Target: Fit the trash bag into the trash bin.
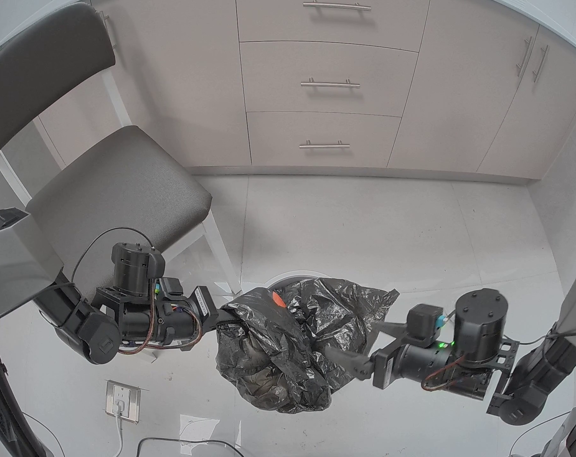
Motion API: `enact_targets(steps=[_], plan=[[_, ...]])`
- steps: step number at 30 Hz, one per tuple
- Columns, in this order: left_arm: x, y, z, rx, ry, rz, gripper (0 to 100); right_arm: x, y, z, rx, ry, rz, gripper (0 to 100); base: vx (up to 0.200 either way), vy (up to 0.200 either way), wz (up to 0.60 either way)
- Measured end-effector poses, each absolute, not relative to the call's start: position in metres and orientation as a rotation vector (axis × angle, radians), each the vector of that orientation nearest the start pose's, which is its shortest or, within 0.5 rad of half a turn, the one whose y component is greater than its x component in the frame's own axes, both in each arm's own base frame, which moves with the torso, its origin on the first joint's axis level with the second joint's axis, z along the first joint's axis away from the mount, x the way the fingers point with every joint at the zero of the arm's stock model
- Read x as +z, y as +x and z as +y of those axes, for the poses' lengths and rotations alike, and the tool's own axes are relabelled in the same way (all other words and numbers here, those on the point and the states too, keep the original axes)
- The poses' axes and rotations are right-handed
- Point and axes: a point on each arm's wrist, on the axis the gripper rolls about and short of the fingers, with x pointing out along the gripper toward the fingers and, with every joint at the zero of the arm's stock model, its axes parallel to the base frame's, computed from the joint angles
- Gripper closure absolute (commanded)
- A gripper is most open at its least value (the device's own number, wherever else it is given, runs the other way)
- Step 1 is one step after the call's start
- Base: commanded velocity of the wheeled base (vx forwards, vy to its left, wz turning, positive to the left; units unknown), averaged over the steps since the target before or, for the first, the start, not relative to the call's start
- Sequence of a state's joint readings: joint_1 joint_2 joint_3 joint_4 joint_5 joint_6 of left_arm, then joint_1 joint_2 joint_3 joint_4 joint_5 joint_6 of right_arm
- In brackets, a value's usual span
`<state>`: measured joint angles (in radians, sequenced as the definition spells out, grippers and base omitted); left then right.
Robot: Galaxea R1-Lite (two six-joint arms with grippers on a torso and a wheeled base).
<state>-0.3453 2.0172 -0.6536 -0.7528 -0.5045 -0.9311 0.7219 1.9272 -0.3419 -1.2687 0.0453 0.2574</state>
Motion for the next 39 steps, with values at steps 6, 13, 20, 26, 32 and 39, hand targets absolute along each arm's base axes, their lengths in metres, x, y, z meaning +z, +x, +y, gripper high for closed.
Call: enact_targets(steps=[6,13,20,26,32,39], plan=[[0.058,0.298,-0.119,-0.471,-0.894,0.965,100,0.088,0.217,0.155,0.433,0.101,0.293,0,0.000,0.000,0.00],[0.058,0.298,-0.119,-0.470,-0.894,0.966,100,0.080,0.235,0.153,0.319,0.046,0.283,0,0.000,0.000,0.00],[0.058,0.298,-0.119,-0.470,-0.893,0.966,100,0.063,0.266,0.156,0.121,-0.050,0.265,0,0.000,0.000,0.00],[0.057,0.298,-0.119,-0.470,-0.892,0.968,100,0.054,0.284,0.159,0.038,-0.083,0.253,0,0.000,0.000,0.00],[0.056,0.299,-0.119,-0.468,-0.892,0.971,100,0.063,0.287,0.157,0.037,-0.047,0.187,0,0.000,0.000,0.00],[0.056,0.299,-0.119,-0.468,-0.892,0.971,100,0.081,0.286,0.147,0.033,-0.018,0.130,0,0.000,0.000,0.00]])
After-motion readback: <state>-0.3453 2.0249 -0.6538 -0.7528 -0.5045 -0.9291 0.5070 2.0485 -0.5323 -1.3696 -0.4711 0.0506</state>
